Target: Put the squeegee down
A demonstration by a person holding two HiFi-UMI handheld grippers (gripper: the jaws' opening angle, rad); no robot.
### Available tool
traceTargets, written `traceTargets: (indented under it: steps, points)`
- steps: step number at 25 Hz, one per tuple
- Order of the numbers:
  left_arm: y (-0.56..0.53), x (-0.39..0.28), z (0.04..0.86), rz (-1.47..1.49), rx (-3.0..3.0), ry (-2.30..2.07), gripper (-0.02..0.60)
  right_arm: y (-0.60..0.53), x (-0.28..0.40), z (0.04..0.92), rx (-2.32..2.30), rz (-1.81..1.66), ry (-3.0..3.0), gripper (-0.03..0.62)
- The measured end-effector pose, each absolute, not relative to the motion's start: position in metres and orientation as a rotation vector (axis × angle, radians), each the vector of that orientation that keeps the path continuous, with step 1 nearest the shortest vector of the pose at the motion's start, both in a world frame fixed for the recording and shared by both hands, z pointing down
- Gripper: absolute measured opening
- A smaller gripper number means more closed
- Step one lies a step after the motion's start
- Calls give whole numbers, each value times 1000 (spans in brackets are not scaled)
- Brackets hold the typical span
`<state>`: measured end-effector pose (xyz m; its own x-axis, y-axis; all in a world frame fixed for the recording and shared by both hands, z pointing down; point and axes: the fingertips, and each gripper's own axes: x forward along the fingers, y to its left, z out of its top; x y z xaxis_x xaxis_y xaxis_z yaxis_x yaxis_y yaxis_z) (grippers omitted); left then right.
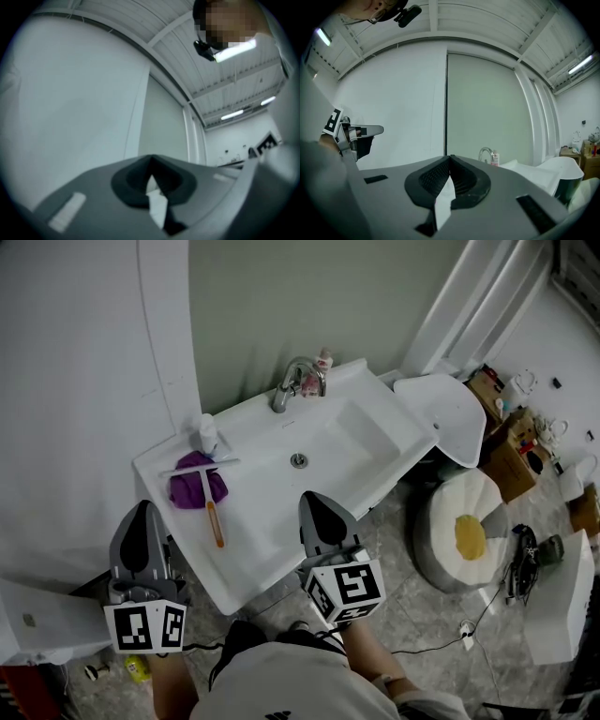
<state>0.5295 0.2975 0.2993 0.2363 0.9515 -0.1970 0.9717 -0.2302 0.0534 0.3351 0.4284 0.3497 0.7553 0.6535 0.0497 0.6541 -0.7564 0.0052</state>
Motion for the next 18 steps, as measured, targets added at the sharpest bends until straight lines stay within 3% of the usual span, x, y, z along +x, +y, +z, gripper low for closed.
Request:
traceTargets:
  steps: [18]
  points:
    - [287,478,288,-227,2327,1827,8,418,274,316,-2952,24,-1118,2]
